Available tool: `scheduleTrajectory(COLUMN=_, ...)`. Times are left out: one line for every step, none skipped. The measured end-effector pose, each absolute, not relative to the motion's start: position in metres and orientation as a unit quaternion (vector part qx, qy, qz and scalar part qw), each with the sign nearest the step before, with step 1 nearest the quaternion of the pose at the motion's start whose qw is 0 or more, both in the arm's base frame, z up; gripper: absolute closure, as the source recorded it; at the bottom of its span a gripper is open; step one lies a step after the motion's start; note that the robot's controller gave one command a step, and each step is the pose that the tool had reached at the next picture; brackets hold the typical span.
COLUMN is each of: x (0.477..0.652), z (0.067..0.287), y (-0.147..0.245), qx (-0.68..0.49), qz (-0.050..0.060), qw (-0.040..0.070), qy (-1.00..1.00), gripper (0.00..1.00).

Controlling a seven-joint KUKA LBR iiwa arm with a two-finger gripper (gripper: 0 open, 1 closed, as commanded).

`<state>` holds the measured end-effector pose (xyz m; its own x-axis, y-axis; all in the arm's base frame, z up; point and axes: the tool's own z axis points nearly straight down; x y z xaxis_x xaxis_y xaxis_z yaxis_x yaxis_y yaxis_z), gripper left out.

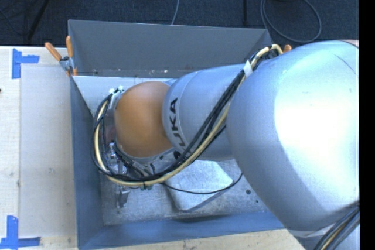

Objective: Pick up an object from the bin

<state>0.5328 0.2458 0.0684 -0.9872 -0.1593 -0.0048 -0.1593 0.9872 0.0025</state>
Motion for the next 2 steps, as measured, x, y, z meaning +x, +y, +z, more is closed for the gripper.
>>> scheduleTrajectory(x=0.534, z=0.072, y=0.245, qx=-0.078, qz=0.002, qw=0.003, qy=0.997, gripper=1.00)
scheduleTrajectory(x=0.541, z=0.258, y=0.190, qx=-0.352, qz=0.000, qw=0.003, qy=0.936, gripper=1.00)
